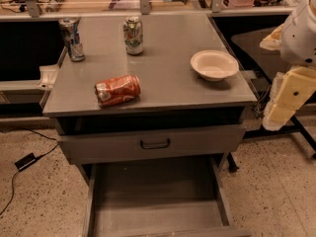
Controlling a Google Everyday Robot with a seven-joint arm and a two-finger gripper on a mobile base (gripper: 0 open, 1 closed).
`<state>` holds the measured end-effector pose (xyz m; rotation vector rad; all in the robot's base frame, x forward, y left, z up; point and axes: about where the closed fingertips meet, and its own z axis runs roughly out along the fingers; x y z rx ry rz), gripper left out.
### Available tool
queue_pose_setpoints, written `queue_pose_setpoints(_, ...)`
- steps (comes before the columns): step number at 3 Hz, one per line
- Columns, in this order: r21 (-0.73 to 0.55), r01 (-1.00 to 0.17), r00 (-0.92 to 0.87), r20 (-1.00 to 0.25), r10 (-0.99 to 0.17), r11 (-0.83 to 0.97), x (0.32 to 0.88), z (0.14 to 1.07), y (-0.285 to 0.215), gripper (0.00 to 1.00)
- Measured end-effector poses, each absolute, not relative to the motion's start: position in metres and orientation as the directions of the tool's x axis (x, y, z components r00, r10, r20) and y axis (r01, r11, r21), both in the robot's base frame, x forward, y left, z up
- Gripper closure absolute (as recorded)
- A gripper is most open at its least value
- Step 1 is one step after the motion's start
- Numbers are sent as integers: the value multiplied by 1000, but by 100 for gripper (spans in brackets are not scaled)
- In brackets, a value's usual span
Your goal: Place coke can into middle drawer
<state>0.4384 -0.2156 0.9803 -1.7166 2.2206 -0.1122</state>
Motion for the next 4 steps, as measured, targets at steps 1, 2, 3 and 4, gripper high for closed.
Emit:
queue_pose_setpoints(1, -261, -927, -219, -211, -953, 270, 438, 980, -216, 0)
queue_pose_setpoints(2, -273, -931, -180, -237, -955, 244, 459, 980, -200, 0)
queue_pose_setpoints(3, -267, -946, -120, -236, -964, 183, 489, 975, -169, 0)
queue_pose_setpoints(4, -234, -967, -38, -238, -971, 96, 518, 962, -122, 0)
